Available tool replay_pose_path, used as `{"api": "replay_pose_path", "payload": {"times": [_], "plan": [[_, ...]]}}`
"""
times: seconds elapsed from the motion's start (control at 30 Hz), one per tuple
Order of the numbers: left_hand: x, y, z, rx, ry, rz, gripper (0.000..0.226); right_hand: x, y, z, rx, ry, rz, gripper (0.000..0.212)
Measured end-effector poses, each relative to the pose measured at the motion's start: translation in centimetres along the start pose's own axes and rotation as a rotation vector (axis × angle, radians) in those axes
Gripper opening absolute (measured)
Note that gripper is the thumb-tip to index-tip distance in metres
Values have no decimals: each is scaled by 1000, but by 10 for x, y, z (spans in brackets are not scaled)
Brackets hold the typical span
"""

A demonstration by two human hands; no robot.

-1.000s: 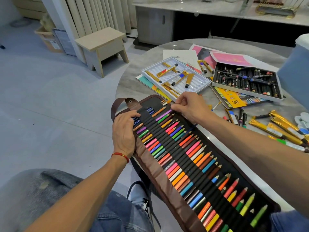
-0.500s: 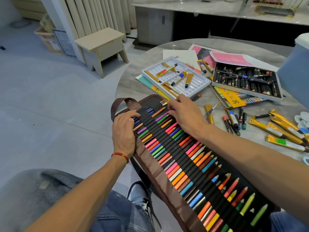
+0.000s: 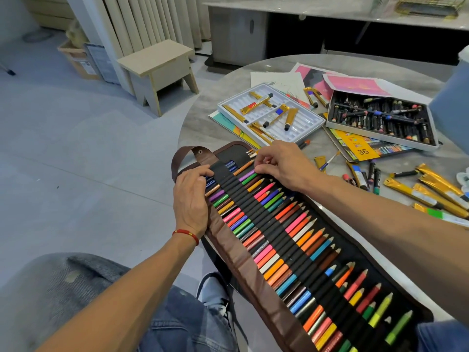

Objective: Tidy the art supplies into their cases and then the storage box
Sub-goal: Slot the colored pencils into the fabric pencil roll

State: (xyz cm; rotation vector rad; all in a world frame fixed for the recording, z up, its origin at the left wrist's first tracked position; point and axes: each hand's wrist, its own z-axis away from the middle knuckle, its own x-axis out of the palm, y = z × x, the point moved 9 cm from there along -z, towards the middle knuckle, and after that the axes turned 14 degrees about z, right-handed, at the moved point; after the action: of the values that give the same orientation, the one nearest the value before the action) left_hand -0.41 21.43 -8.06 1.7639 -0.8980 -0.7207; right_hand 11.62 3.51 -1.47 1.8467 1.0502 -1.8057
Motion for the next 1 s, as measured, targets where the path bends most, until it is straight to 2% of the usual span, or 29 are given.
{"api": "replay_pose_path", "payload": {"times": [0.3,0.5,0.8,1.0], "plan": [[0,1,0,-4,11,6,67,8,-10,-2,12,-41,-123,11],[-1,-2,-1,-4,-5,-35,45,9,2,-3,22,-31,-66,10],[0,5,0,-18,-23,-82,50,6,-12,-3,-123,47,-54,9],[10,23,-4,-55,-92,-291,32,-15,-28,27,-134,24,185,25]]}}
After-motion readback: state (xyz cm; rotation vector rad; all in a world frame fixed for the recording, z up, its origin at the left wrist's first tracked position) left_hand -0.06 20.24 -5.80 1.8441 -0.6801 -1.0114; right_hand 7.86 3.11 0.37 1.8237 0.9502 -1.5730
